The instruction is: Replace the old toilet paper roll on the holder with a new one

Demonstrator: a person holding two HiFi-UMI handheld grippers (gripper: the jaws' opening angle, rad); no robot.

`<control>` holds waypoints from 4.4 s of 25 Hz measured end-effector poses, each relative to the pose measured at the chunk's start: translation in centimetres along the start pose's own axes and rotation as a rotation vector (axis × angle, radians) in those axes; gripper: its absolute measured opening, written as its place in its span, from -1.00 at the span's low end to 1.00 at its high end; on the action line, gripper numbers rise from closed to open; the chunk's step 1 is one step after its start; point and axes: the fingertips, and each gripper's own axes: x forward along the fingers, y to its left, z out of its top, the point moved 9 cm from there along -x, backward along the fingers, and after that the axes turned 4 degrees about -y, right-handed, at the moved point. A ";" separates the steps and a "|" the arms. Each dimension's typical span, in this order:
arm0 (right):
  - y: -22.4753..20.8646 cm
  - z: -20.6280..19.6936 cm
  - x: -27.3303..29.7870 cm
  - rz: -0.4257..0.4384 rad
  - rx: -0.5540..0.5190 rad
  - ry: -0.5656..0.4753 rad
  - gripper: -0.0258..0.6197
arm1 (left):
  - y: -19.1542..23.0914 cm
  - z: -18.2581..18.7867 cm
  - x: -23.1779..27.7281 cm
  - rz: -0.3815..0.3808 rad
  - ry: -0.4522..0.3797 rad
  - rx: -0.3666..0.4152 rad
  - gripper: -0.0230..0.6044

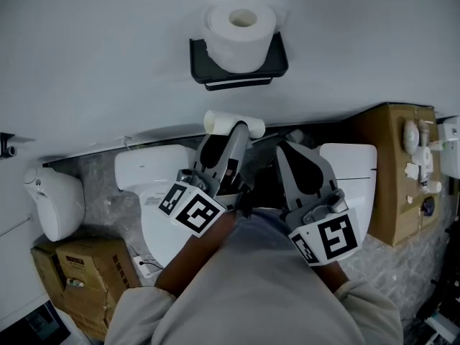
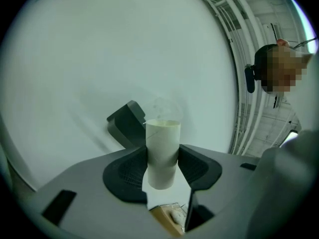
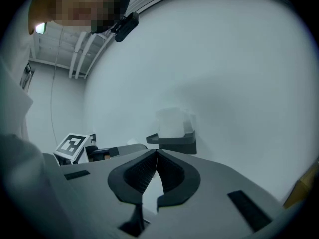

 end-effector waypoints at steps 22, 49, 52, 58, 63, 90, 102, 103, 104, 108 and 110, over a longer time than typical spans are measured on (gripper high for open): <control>1.0 0.1 0.9 0.001 0.020 -0.034 -0.88 | -1.0 2.7 -0.7 -0.086 -0.027 0.021 -0.32; -1.4 5.6 11.0 -0.141 -0.145 -0.087 -0.04 | 0.4 4.0 -2.1 -0.044 -0.096 0.087 -0.32; -1.7 5.7 12.3 -0.186 -0.128 -0.087 0.10 | 0.6 4.1 -2.5 -0.036 -0.107 0.079 -0.32; -1.6 5.9 14.3 -0.189 -0.149 -0.068 0.31 | 1.0 4.3 -3.1 -0.021 -0.116 0.065 -0.32; -2.0 5.9 16.2 -0.205 -0.168 -0.050 0.36 | 1.3 4.1 -3.2 -0.012 -0.116 0.048 -0.32; -2.8 6.4 16.0 -0.159 -0.115 -0.044 0.35 | 2.7 4.5 -2.8 -0.001 -0.107 -0.033 -0.32; -3.6 7.3 12.6 -0.129 0.020 -0.139 0.33 | 2.3 3.8 -2.4 -0.026 -0.089 -0.044 -0.32; -3.8 7.4 12.3 -0.129 0.034 -0.146 0.33 | 2.2 3.6 -2.3 -0.029 -0.085 -0.045 -0.32; -4.0 7.4 11.9 -0.129 0.049 -0.152 0.33 | 2.1 3.5 -2.3 -0.032 -0.080 -0.047 -0.32; -5.0 7.6 10.7 -0.128 0.137 -0.185 0.33 | 1.7 3.2 -1.8 -0.045 -0.061 -0.049 -0.32; -5.7 7.5 10.1 -0.131 0.189 -0.206 0.32 | 1.5 2.9 -1.5 -0.053 -0.050 -0.050 -0.32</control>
